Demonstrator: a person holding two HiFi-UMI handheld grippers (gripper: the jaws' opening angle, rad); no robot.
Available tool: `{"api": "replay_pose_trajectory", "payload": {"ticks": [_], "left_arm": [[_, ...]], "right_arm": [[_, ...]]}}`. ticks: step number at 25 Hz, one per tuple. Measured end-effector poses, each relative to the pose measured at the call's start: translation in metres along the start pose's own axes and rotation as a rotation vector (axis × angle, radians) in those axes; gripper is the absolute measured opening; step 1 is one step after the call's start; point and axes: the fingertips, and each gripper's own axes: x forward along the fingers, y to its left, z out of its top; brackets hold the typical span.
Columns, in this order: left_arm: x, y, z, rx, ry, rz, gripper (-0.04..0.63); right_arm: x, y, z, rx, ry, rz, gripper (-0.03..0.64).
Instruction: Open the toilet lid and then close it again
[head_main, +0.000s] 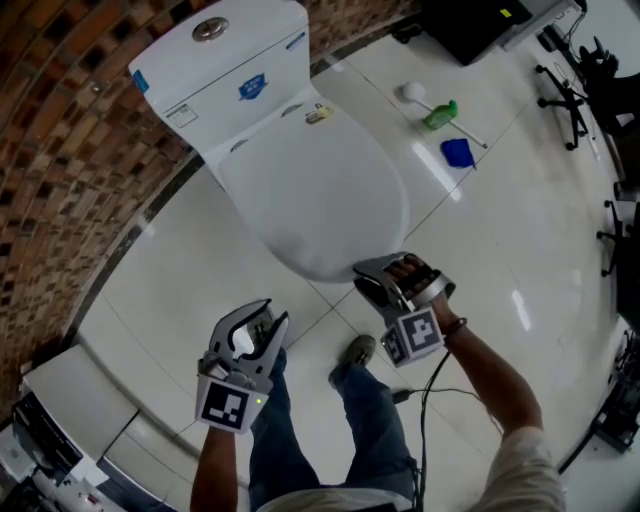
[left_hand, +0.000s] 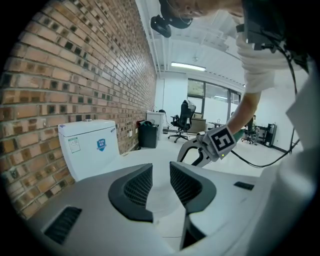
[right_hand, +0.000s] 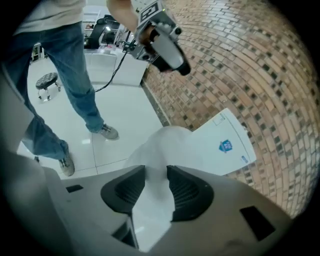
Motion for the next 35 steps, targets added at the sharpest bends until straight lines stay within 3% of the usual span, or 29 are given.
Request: {"api": "replay_pose_trajectory", "payload": {"ticks": [6,9,12,15,25,29,35], "left_arm": [[-0.006,0.008,0.018,-0.031,-0.05,0.026,0.107],[-0.01,0.023,0.033,-0.051,-0.104,0.059,0.107],[-0.021,0.041,0.054,-0.058,-0.154,0.09,0.107],[-0.04,0.066,0.076,-0.063,-0.189,0.121,0.107],[-0.121,0.157,0.095,-0.08,-0.212,0.238,0.107],[-0.149,0.18,0.084,-0.09,-0.173,0.257,0.107],[-0.175,0.202,0.086,-0.108,-0.189,0.298,0.107]], "right_arm": [[-0.051,-0.065,0.035,0.084,-0.086,-0.22,0.09],[-0.072,-0.128,0.068,0.096,-0.177,-0.389,0.0],[-0.077,-0.2,0.099,0.097,-0.244,-0.527,0.002],[-0.07,-0.265,0.122,0.112,-0.268,-0.594,0.002],[0.006,-0.423,0.167,0.178,-0.192,-0.603,0.0],[0.029,-0.449,0.173,0.201,-0.142,-0.579,0.0],[0.039,-0.459,0.175,0.211,-0.089,-0.541,0.0]]}}
